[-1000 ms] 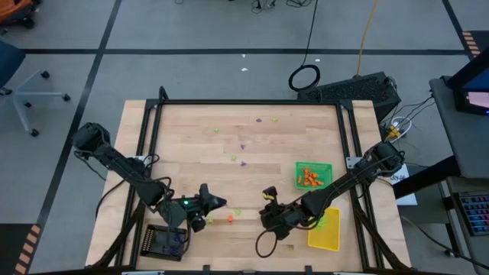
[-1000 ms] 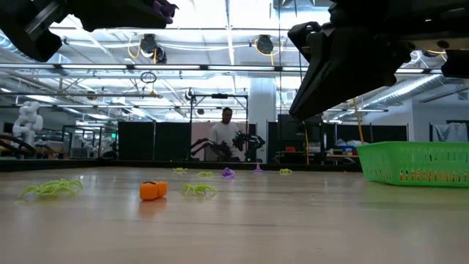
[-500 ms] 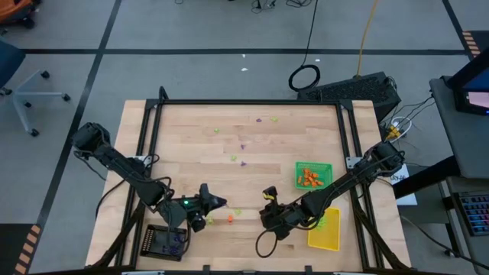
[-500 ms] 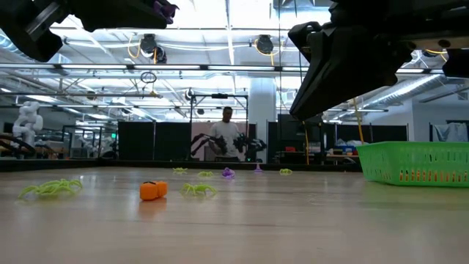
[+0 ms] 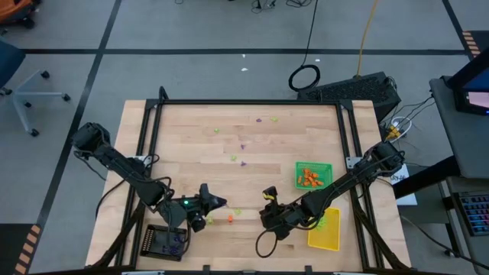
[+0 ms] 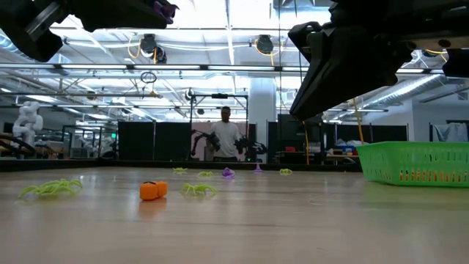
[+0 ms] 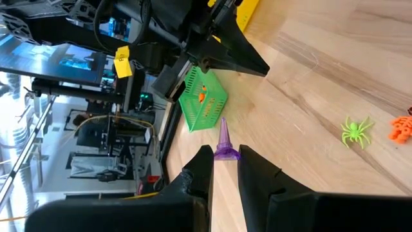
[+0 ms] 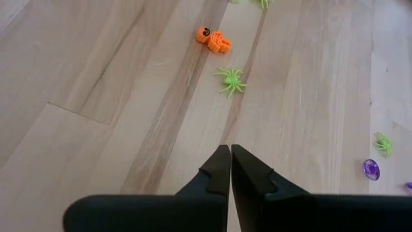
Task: Sort Halloween decoration
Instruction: Put the purple witch hat toy into the black bin
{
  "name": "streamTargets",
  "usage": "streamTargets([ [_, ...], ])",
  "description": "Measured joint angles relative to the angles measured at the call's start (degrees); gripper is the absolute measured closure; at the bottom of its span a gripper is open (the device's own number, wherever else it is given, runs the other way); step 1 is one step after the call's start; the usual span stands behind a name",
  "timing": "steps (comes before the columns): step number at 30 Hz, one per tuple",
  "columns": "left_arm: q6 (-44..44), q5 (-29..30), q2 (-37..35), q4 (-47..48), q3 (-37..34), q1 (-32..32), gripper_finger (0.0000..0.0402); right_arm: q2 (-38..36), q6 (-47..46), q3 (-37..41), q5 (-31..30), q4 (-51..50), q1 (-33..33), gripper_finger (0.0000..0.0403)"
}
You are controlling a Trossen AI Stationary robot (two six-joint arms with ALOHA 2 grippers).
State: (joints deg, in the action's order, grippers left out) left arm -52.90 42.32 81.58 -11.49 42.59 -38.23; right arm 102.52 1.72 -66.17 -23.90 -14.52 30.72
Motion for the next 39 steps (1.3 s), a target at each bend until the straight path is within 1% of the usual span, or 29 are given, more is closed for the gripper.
streamTargets([
  [2,0.15,-0.01,0.0,0.0,0.0,0.01,0.0356,0.0,0.0,0.0,0.0,0.0,0.0,0.0403],
  [4,3.92,-0.04,0.0,0.0,0.0,0.01,0.0356,0.0,0.0,0.0,0.0,0.01,0.0,0.0403],
  [7,13.79,-1.41,0.0,-0.04,0.0,0.01,0.0356,0.0,0.0,0.0,0.0,0.01,0.0,0.0403],
  [10,22.29,-4.8,0.0,-0.06,0.0,0.01,0.0356,0.0,0.0,0.0,0.0,0.01,0.0,0.0403],
  [12,29.76,-7.48,0.0,-0.04,0.0,0.01,0.0356,0.0,0.0,0.0,0.0,0.01,0.0,0.0403],
  [15,43.88,-9.94,0.0,-0.01,0.0,-0.04,0.0356,0.0,0.0,0.0,0.0,0.01,0.0,0.0403],
  [17,49.42,-11.25,-0.09,1.12,0.18,-0.49,0.0356,0.0,0.0,0.0,0.0,0.01,0.0,0.0403],
  [19,53.75,-13.54,-0.83,6.55,1.44,-1.58,0.0356,0.0,0.0,0.0,0.0,0.0,0.0,0.0403],
  [21,59.65,-15.69,-1.03,14.55,4.51,-2.65,0.0356,0.0,0.0,0.0,0.0,-0.04,0.0,0.0403],
  [24,69.65,-15.87,-0.96,29.94,9.42,-4.42,0.0356,0.0,0.0,0.0,0.0,-0.1,0.02,0.0403],
  [26,76.14,-16.65,-0.97,37.24,12.81,-5.53,0.0356,0.0,0.0,0.0,0.07,-0.16,0.0,0.0403],
  [29,83.97,-19.49,-1.02,46.3,17.13,-7.3,0.0356,0.0,0.0,0.0,0.11,-0.14,0.02,0.0403],
  [33,92.16,-23.06,-1.05,53.77,21.42,-9.91,0.0356,0.0,0.0,0.0,0.13,-0.14,0.02,0.0403],
  [39,105.02,-30.23,-0.81,61.47,22.47,-13.4,0.0356,0.0,0.06,0.0,0.13,-0.34,0.02,0.0403],
])
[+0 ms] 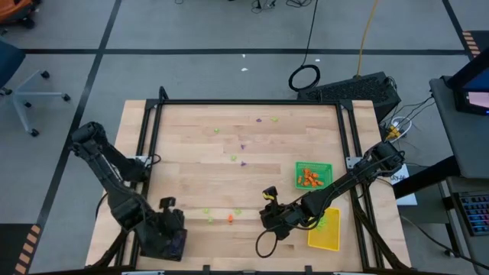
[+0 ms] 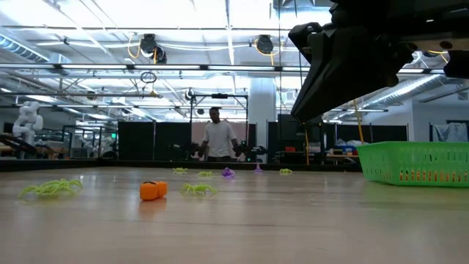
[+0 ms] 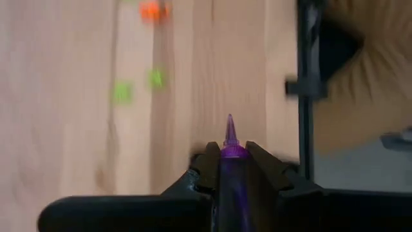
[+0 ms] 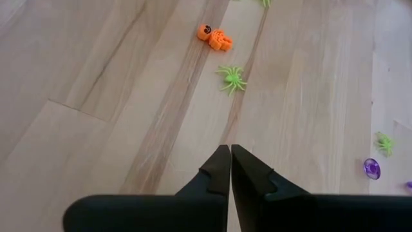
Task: Sort Halloween decoration
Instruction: Put the purple witch hat toy into the black bin
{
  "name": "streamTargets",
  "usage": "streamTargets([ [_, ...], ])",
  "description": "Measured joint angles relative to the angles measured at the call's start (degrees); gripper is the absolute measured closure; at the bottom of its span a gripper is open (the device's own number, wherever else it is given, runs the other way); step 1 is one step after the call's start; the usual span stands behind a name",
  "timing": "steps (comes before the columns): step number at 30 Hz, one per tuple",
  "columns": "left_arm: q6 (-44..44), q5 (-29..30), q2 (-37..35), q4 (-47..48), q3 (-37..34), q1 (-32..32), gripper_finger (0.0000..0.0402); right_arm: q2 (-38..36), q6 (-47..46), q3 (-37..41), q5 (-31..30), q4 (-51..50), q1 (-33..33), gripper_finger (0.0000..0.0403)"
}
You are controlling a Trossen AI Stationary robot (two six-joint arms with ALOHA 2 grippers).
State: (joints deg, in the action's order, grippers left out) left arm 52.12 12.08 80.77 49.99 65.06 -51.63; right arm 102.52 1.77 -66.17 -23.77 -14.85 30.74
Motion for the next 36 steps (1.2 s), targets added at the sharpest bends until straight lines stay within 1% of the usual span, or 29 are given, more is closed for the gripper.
streamTargets([
  [3,7.25,-3.47,0.79,2.93,0.0,-1.79,0.0356,0.0,0.47,0.0,0.02,0.0,0.0,0.0403],
  [6,12.17,-6.09,2.17,3.89,0.0,-3.48,0.0356,0.0,0.68,0.0,0.02,0.0,0.0,0.0403],
  [11,19.23,-7.92,4.6,3.75,0.0,-5.72,0.0356,0.0,1.59,0.0,-0.02,0.02,0.0,0.0403],
  [20,19.53,-7.99,9.21,3.58,0.0,-8.41,0.0355,0.0,1.96,0.0,-0.11,0.02,-0.02,0.0403],
  [24,21.15,-8.47,10.04,3.49,-0.02,-8.4,0.0327,0.0,1.96,0.0,-0.13,0.04,-0.33,0.0403],
  [27,22.47,-8.49,10.1,3.49,0.0,-8.4,0.029,0.0,1.95,0.0,-0.17,0.07,-0.57,0.0403],
  [32,21.13,-8.44,10.1,3.49,-0.02,-8.39,0.0237,0.0,1.93,0.0,-0.2,0.15,-0.66,0.0403],
  [34,18.95,-8.4,10.1,3.49,-0.02,-7.86,0.0226,0.0,1.93,0.0,-0.17,0.32,-0.66,0.0403],
  [36,17.57,-7.95,10.1,3.49,-0.02,-7.19,0.0223,0.0,1.93,0.0,-0.2,0.52,-0.68,0.0403],
])
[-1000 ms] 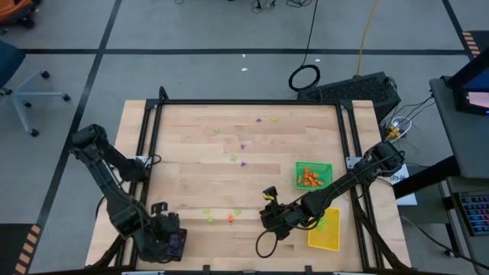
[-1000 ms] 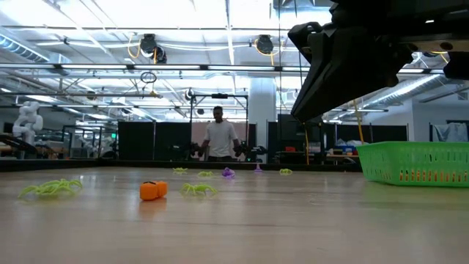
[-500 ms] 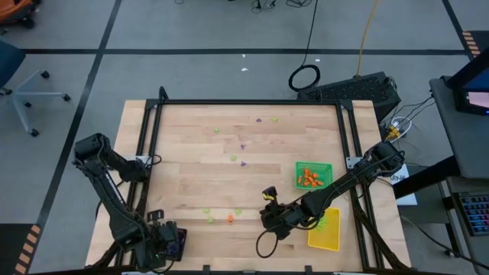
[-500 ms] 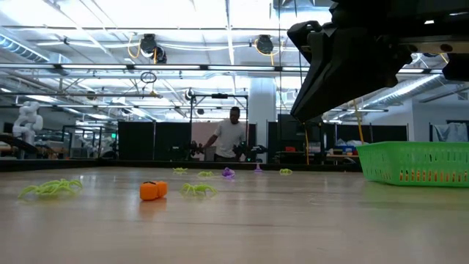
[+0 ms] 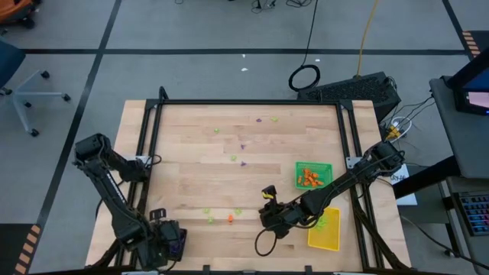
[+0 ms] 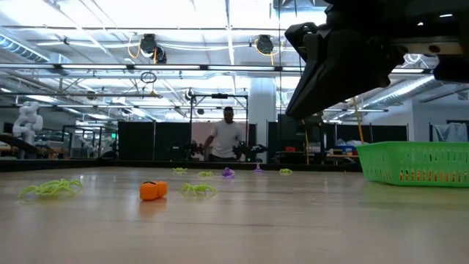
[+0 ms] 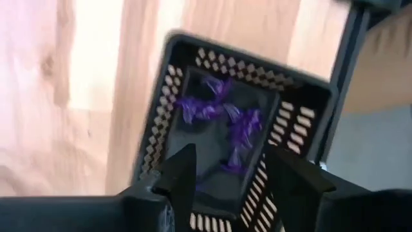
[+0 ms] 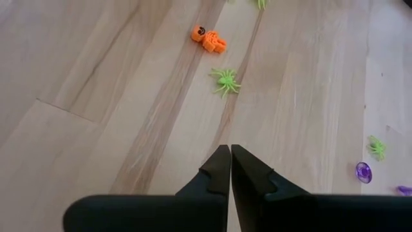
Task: Sort Halloween decoration
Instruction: Put the purple witch hat toy into the black bin
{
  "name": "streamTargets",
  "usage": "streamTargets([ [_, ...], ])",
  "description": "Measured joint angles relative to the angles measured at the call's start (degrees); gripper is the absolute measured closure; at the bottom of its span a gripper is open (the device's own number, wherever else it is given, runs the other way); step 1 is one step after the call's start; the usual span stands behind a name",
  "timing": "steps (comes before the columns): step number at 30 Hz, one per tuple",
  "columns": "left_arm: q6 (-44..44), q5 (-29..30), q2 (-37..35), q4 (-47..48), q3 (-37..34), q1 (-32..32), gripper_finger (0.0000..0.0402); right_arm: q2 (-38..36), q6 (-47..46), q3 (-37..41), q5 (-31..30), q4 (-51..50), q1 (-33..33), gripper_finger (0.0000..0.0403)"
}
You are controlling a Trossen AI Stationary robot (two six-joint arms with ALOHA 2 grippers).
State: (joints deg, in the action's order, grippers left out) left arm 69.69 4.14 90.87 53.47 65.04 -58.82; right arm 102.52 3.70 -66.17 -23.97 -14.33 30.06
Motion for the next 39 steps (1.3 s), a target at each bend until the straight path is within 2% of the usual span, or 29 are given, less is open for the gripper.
streamTargets([
  [5,-2.27,2.55,0.0,-0.01,0.0,2.13,0.0222,0.0,0.0,0.0,0.0,2.21,-0.04,0.0403],
  [8,-7.12,6.72,0.0,0.0,0.0,3.31,0.0222,0.0,0.0,0.0,-0.02,5.23,-0.09,0.0403],
  [15,-19.33,24.42,0.0,-0.02,0.0,5.61,0.0222,0.0,-2.35,0.0,-0.14,13.46,-2.62,0.0403],
  [21,-26.84,41.3,-0.02,-0.31,0.0,7.28,0.0222,0.0,-12.17,0.0,-0.24,12.63,-7.37,0.0403],
  [26,-28.59,50.24,-0.01,-0.41,0.0,9.63,0.0222,0.02,-18.11,0.0,-0.81,11.33,-10.22,0.0403],
  [31,-28.48,52.11,-0.02,-0.48,0.0,13.29,0.0222,0.04,-21.84,0.0,-9.55,11.1,-10.54,0.0403],
  [39,-28.49,52.09,-0.02,-0.72,0.0,19.33,0.0222,0.52,-21.38,0.0,-13.49,11.29,-10.56,0.0403],
])
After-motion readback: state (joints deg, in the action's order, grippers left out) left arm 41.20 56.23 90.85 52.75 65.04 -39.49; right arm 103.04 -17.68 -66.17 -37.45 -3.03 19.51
